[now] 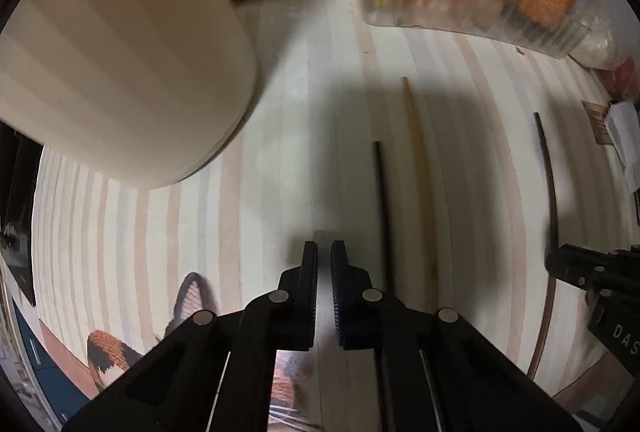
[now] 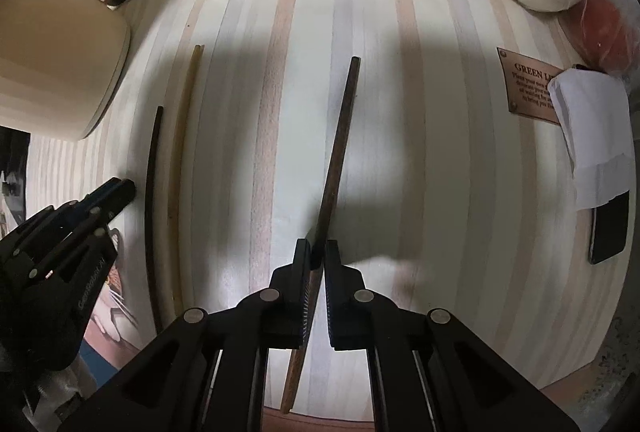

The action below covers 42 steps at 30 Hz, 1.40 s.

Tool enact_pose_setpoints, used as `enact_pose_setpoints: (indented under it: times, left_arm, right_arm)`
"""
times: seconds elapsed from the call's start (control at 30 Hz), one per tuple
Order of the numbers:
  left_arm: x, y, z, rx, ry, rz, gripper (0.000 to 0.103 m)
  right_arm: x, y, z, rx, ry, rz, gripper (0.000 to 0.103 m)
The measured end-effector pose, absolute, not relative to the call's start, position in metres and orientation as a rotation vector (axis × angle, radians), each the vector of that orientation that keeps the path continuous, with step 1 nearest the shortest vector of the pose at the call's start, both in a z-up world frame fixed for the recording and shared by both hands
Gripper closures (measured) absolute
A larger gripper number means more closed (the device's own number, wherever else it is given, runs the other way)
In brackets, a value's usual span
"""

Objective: Organize utensils
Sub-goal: 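Grasp a dark chopstick with the right tool while the left tool grasps a black chopstick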

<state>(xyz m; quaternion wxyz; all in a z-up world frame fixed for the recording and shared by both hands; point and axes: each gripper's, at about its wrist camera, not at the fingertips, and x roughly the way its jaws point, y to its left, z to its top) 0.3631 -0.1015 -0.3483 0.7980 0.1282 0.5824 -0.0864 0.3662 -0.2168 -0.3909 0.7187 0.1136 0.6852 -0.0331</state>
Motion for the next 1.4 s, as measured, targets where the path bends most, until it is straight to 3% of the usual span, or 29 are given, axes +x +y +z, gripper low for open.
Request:
enact_pose_setpoints:
  times: [0.47, 0.57, 0.7, 0.83, 1.03, 1.13, 1.17, 1.2, 1.4]
  left_arm:
    - [0.308, -0.011, -0.349, -0.054, 1.364, -0.097, 0.101]
    - [0.314, -0.028, -0.342, -0.087, 1.354, -0.195, 0.096]
    - [0.33, -0.07, -0.337, -0.055, 1.334, -0.285, 0.075]
    - [0.353, -0.095, -0.344, 0.02, 1.334, -0.327, 0.074]
    - [0.353, -0.123, -0.352, 0.199, 1.31, -0.315, 0.076]
    - [0.351, -0.129, -0.353, 0.231, 1.284, -0.284, 0.084]
    - [0.351, -0.129, -0.354, 0.225, 1.282, -0.275, 0.096]
    - [0.351, -0.124, -0.354, 0.219, 1.284, -0.259, 0.099]
    - [0.343, -0.054, -0.356, 0.065, 1.327, -0.127, 0.099]
  right_arm:
    - [0.357, -0.149, -0.4, 0.161, 1.584, 0.095, 0.097]
    - [0.355, -0.154, -0.399, 0.16, 1.583, 0.075, 0.097]
    - [0.351, -0.172, -0.398, 0.142, 1.574, 0.016, 0.097]
    - [0.347, -0.189, -0.397, 0.156, 1.566, -0.031, 0.097]
    - [0.34, -0.207, -0.395, 0.201, 1.557, -0.061, 0.097]
    - [0.343, -0.22, -0.392, 0.199, 1.556, -0.069, 0.097]
    - [0.344, -0.218, -0.391, 0.196, 1.555, -0.069, 0.097]
    - [0.34, -0.217, -0.388, 0.194, 1.553, -0.069, 0.097]
    - [0.337, -0.194, -0.386, 0.188, 1.551, -0.026, 0.097]
